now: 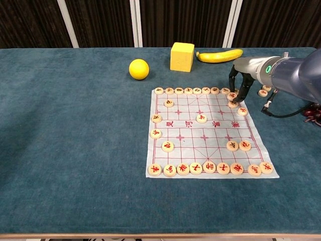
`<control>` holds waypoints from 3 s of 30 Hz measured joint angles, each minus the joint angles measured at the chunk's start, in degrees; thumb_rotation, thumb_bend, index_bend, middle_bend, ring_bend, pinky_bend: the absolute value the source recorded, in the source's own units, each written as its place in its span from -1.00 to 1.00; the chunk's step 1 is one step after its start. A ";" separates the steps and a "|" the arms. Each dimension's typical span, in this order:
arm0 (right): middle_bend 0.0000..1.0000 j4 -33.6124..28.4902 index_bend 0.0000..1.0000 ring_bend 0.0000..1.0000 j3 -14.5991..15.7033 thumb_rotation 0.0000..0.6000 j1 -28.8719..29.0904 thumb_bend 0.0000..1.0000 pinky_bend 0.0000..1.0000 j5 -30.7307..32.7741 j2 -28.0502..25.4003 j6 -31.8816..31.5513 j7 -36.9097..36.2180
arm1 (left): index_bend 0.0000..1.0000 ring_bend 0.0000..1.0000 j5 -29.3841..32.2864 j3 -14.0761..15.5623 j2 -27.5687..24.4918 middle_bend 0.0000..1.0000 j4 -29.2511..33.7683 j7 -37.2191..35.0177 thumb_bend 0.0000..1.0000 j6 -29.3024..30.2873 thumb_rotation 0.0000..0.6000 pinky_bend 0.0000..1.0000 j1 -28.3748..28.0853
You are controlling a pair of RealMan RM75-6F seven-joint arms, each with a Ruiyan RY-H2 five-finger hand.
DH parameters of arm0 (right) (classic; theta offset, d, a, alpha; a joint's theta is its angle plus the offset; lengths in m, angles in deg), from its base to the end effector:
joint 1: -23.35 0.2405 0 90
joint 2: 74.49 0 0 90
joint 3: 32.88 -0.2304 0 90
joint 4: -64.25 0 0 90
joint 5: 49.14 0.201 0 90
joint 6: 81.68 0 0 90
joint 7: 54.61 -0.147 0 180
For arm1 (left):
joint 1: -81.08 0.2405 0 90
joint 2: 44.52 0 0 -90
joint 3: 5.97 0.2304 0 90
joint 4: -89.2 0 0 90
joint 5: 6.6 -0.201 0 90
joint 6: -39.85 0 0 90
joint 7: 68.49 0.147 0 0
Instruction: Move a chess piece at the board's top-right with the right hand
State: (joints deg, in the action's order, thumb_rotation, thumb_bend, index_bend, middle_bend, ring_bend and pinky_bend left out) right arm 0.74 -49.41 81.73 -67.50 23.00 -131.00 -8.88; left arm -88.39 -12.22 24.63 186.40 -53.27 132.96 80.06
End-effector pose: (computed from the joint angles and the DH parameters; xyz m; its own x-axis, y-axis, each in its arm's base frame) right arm -0.1426 -0.4143 -0.0169 0.5084 -0.3720 0.7766 -0.8339 0.0124 0.5518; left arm -0.2722 0.1704 0.1557 0.4822 -0.1306 0.8663 0.8732 0.1508 -0.4634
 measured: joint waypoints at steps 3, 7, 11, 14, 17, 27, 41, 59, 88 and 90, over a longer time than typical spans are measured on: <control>-0.83 0.40 0.05 -0.88 0.17 1.00 -0.04 -0.26 -0.93 0.59 0.10 0.13 0.13 | -0.72 -1.00 0.05 -0.06 -0.15 -0.98 0.02 -0.27 -0.95 0.02 1.00 -0.87 0.03; -0.83 0.56 0.05 -0.88 0.52 1.00 0.03 -0.26 -0.93 1.32 0.12 0.58 0.62 | -0.72 -1.00 -0.03 -0.03 -0.11 -0.98 0.05 -0.12 -0.94 0.06 1.00 -0.87 0.03; -0.83 0.61 0.05 -0.88 0.78 1.00 0.12 -0.26 -0.93 1.14 0.30 0.65 0.59 | -0.72 -1.00 -0.23 0.04 -0.05 -0.98 0.05 -0.07 -0.95 0.14 1.00 -0.87 0.04; -0.83 0.77 0.05 -0.88 0.86 1.00 0.11 -0.26 -0.93 0.94 0.54 0.60 0.35 | -0.72 -1.00 -0.23 0.06 -0.05 -0.98 0.04 -0.03 -0.94 0.16 1.00 -0.87 0.05; -0.83 1.00 0.05 -0.88 0.80 1.00 0.12 -0.26 -0.93 0.83 0.72 0.61 0.08 | -0.72 -1.00 -0.14 0.05 -0.08 -0.98 0.07 -0.07 -0.94 0.12 1.00 -0.87 0.07; -0.83 1.52 0.05 -0.88 0.81 1.00 0.24 -0.27 -0.93 0.81 0.82 0.53 0.17 | -0.72 -1.00 -0.09 0.05 -0.08 -0.98 0.09 0.01 -0.94 0.01 1.00 -0.87 0.04; -0.83 1.59 0.03 -0.88 0.88 1.00 0.23 -0.26 -0.93 1.39 0.71 0.78 0.45 | -0.72 -1.00 -0.17 0.14 -0.03 -0.98 0.26 0.32 -0.94 0.09 1.00 -0.87 0.09; -0.83 1.51 -0.10 -0.88 1.05 1.00 0.43 -0.27 -0.93 1.98 0.49 1.00 0.93 | -0.72 -1.00 0.30 0.02 0.01 -0.98 0.59 0.75 -0.94 0.07 1.00 -0.87 0.16; -0.94 -21.51 -0.55 -0.96 -1.20 1.00 -4.46 -0.27 -0.93 -8.03 -12.49 -7.47 -6.72 | -0.72 -1.00 0.40 0.13 -0.14 -0.98 0.79 0.51 -0.94 0.03 1.00 -0.87 0.29; -0.94 -26.76 -0.57 -0.97 -0.65 1.00 -7.21 -0.27 -0.93 -13.09 -15.68 -10.60 -9.00 | -0.72 -1.00 0.42 0.19 -0.22 -0.98 1.00 0.61 -0.94 -0.05 1.00 -0.87 0.30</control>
State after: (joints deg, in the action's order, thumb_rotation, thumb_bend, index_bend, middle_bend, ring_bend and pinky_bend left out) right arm -26.03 -50.06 74.52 -80.59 7.32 -141.60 -17.87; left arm -87.97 -12.03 24.42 187.39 -52.67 132.92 80.36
